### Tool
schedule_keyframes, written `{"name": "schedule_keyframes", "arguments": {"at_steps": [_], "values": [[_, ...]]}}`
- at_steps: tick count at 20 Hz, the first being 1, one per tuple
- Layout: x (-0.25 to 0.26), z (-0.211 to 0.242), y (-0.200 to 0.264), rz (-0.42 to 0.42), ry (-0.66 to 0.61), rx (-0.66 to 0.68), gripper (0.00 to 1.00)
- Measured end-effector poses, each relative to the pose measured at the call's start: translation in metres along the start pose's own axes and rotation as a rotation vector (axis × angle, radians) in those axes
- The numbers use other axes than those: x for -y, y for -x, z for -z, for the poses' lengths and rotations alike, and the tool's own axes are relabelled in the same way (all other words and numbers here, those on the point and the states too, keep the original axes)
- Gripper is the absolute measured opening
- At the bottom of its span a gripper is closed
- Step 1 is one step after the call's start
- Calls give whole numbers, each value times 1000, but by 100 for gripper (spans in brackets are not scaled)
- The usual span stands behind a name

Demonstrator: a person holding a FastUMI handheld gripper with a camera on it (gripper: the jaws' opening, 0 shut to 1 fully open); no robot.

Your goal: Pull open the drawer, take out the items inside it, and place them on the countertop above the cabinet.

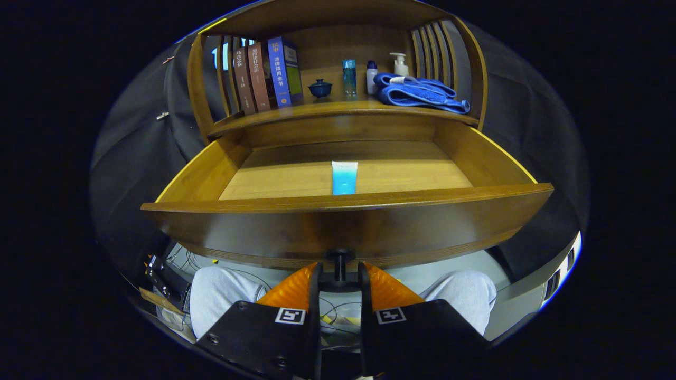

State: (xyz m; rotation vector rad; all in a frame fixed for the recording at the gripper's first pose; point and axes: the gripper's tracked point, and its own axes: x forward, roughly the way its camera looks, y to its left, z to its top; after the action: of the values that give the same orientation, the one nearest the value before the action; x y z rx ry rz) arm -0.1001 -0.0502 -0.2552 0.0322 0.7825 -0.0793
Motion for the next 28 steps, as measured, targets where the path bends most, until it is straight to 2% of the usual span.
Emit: {"name": "schedule_keyframes", "arguments": {"at_steps": [2,5,8,14,18,22,28], "values": [[0,1,0,-2,7,-9,35],[4,-20,18,9,-3,81,51],[6,-37,41,22,-4,150,100],[-4,-88,58,-24,-30,202,100],[-9,-135,31,-39,-28,186,100],[-10,-158,-21,-39,-25,77,100],[-6,-145,-92,-6,-18,-149,100]]}}
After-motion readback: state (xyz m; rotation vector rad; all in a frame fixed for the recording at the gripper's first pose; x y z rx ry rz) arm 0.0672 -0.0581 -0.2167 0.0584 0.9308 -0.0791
